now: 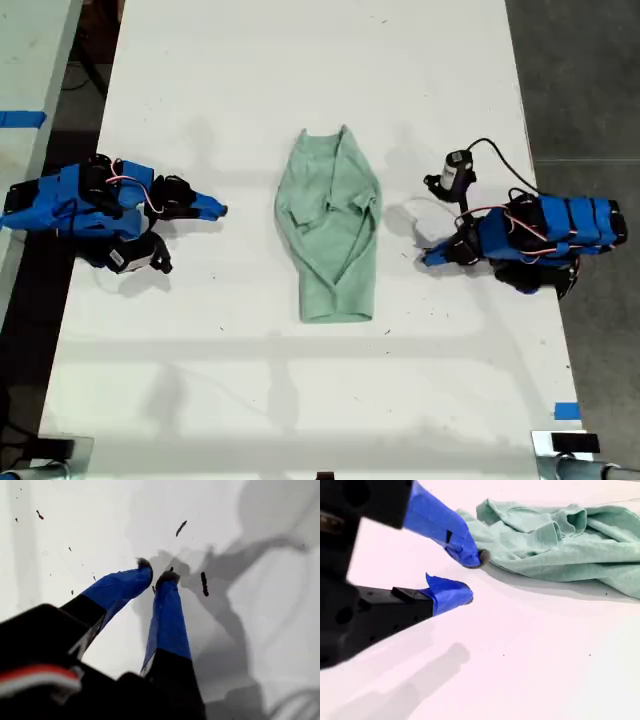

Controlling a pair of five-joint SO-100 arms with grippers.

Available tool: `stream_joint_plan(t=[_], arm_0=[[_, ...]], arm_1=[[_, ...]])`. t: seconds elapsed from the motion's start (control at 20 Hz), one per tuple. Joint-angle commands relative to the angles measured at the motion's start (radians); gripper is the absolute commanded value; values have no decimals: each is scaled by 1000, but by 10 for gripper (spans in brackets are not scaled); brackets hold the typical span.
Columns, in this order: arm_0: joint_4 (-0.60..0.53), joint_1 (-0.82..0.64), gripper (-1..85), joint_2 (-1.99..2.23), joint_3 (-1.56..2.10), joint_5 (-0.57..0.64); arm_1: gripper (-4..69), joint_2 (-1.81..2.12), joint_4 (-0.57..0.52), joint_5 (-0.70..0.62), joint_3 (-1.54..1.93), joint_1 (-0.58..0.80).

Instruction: Fold t shirt

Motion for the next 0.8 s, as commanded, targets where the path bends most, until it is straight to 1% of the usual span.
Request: stream_joint_plan(t=[0.0, 0.65, 0.75], arm_0=[[0, 12, 79, 6, 9, 3], [0, 12, 80, 6, 9, 3], [0, -6, 80, 6, 9, 2]], arm_1=[[52, 14, -31, -14, 58, -11], [52, 14, -31, -14, 58, -11], [51, 14, -31, 0, 58, -6]])
